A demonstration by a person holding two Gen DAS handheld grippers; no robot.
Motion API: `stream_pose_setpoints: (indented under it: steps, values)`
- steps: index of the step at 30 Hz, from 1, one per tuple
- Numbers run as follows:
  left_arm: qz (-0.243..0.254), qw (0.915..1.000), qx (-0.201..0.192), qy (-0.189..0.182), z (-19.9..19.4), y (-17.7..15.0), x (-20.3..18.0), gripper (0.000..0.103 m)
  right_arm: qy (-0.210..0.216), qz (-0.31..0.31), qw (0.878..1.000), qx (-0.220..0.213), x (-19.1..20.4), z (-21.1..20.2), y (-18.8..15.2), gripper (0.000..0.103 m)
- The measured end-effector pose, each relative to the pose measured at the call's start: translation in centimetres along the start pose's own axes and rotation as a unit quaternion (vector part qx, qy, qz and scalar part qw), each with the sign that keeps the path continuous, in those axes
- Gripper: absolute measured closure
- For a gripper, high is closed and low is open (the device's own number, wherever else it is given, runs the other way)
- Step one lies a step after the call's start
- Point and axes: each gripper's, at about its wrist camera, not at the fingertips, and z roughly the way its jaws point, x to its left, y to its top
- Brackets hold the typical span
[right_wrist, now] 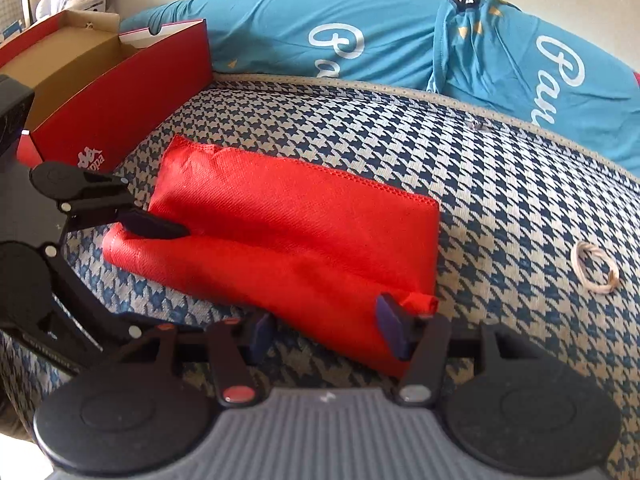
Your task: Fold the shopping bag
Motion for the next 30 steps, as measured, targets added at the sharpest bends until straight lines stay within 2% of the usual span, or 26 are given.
stream_pose_setpoints:
  steps: [12,15,20,24,30]
  values:
    - [-0.003,0.9999,0.013,-0.007,-3.0,-3.2,-3.4,0.023,0.007,0.032,0.999,0.035,2.0,-3.4,-2.7,0.051]
    - [-0.030,0.9995,0.011,-0.008,-3.1,-3.4,-3.1,0.023,0.016,0.032,0.999,0.037,1.9,-3.7,-2.7,0.050]
    - [-0.113,0.9930,0.011,-0.032,-2.6,-2.8,-0.7,0.027,0.031,0.033,0.998,0.039,1.7,-4.0,-2.6,0.050]
    - [-0.124,0.9917,0.018,-0.026,-2.1,-2.6,-0.8,0.027,0.042,0.010,0.998,0.039,1.6,-4.2,-2.3,0.048]
    - [-0.153,0.9860,0.045,-0.050,-1.6,-2.0,0.4,0.027,0.049,-0.028,0.998,0.008,2.0,-5.1,-2.5,0.044]
